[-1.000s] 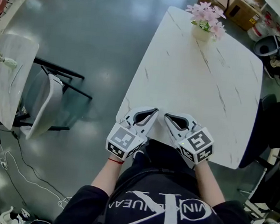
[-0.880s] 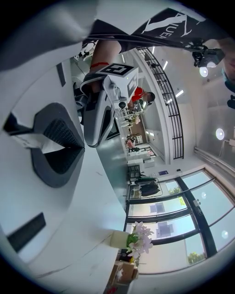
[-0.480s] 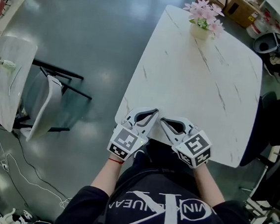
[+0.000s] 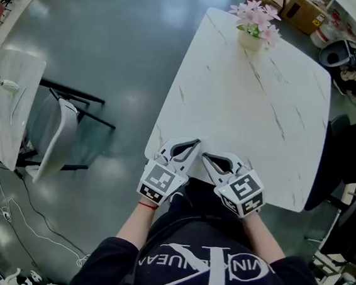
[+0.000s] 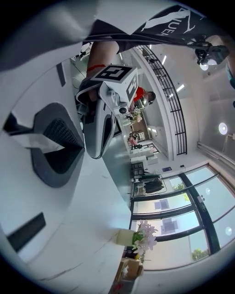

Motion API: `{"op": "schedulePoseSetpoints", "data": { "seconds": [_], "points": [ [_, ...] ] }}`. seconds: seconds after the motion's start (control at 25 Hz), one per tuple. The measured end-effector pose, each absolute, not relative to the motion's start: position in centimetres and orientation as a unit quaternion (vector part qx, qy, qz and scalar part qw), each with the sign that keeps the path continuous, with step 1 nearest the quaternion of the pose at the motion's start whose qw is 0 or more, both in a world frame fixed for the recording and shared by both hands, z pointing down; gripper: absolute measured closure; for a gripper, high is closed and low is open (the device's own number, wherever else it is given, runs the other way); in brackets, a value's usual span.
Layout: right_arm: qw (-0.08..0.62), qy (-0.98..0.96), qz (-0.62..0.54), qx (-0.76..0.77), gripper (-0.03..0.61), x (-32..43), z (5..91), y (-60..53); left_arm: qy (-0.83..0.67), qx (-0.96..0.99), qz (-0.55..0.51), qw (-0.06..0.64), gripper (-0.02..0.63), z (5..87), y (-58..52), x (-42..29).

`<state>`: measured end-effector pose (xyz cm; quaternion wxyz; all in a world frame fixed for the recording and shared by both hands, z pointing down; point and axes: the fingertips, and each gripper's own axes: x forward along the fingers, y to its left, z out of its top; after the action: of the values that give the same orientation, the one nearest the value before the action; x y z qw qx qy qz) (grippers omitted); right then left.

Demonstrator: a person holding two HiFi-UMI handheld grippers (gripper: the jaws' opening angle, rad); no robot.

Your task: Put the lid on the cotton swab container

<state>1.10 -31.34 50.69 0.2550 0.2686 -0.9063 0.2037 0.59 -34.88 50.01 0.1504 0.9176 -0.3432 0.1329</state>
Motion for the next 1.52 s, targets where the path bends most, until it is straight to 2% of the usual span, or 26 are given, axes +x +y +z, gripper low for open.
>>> {"op": "schedulePoseSetpoints", "data": {
  "seconds": [0.32, 0.84, 1.52],
  "points": [
    [0.276, -0.912, 0.172, 0.249, 0.575, 1.0, 50.9, -31.1, -0.337, 0.919, 0.16, 0.125, 0.609, 50.3, -34.7, 0.7],
    [0.282, -0.908, 0.18, 0.25, 0.575, 2.0, 51.0, -31.6, -0.333, 0.921, 0.149, 0.14, 0.609, 50.3, -34.4, 1.0],
    [0.246, -0.908, 0.208, 0.268, 0.575, 2.7, 50.8, -31.8, -0.331, 0.921, 0.134, 0.157, 0.609, 50.2, -34.2, 1.2]
  ]
}}
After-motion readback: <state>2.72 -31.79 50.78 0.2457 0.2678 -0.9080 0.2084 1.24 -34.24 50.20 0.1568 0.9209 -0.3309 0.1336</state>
